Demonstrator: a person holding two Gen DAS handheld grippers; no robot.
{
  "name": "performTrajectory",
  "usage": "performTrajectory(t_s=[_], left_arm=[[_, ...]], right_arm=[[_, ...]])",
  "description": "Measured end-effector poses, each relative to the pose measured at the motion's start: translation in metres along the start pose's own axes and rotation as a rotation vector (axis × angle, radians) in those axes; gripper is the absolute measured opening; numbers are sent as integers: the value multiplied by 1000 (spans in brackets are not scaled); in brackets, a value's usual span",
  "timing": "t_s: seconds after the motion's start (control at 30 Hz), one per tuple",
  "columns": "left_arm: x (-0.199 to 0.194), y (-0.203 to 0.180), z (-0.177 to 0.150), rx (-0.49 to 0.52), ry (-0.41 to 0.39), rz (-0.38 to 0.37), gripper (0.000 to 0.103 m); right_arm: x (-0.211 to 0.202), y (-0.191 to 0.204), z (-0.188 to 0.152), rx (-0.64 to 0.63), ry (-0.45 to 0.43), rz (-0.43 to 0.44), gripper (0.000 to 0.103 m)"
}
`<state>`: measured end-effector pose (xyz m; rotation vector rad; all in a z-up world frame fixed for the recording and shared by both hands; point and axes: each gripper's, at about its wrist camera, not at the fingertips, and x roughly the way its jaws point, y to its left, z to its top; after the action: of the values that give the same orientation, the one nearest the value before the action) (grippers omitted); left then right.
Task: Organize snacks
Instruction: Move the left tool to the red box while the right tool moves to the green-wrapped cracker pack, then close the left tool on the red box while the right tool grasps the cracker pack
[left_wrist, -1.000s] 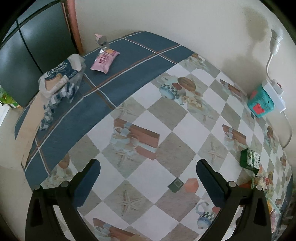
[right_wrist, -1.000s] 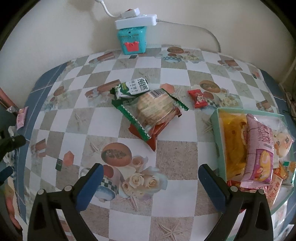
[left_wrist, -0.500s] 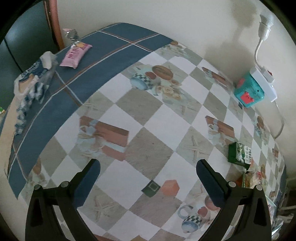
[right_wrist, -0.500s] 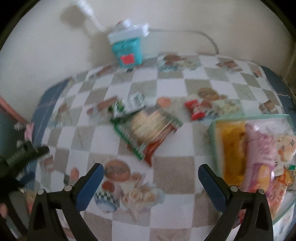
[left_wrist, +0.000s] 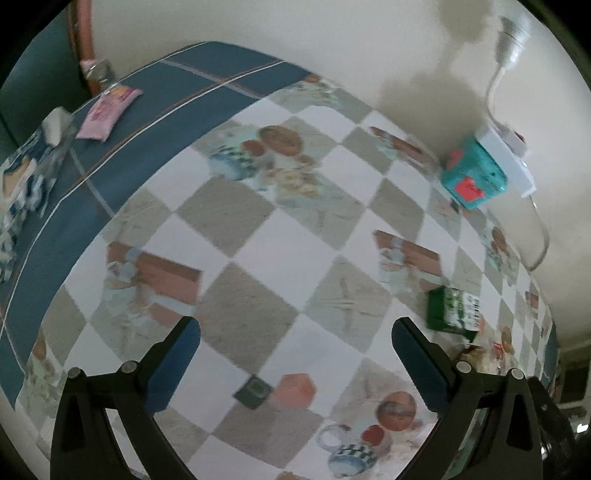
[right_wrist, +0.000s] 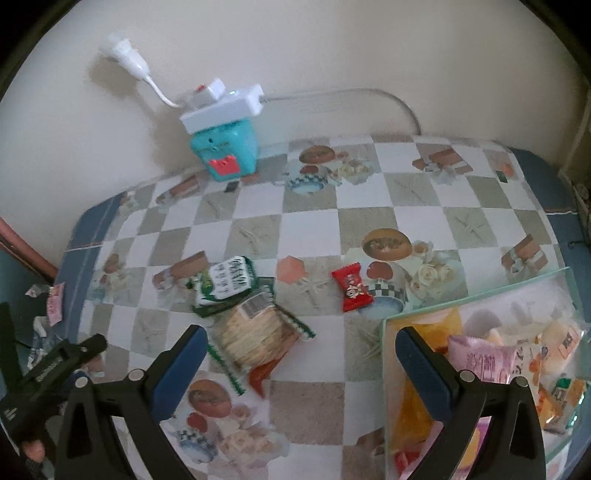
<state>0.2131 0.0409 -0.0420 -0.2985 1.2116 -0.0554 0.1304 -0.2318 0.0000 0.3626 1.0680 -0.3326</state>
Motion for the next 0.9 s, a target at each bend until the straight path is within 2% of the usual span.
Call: performTrajectory(t_s=[0.13,0.27,0.43,0.53,0.67,0.9], left_arm=[[4,-22,-5,48,3,10,103],[19,-30,-11,74,59,40,103],[31,-12,-10,19,87,83,103],[31,-1,-8,-21,91,85,103],[30,1,-8,-21,92,76,103],[32,-8,-11,11,102,71,103]], right_arm=[[9,16,-2,-58,33,51,103],[31,30,-6,-94,81,35,103],[49,44,-9,-161,100,14,103],[60,54,-10,-218,119,-9,103],[70,63,-13,-269,131,-39,103],[66,63,-12,-271,104,-23,90]])
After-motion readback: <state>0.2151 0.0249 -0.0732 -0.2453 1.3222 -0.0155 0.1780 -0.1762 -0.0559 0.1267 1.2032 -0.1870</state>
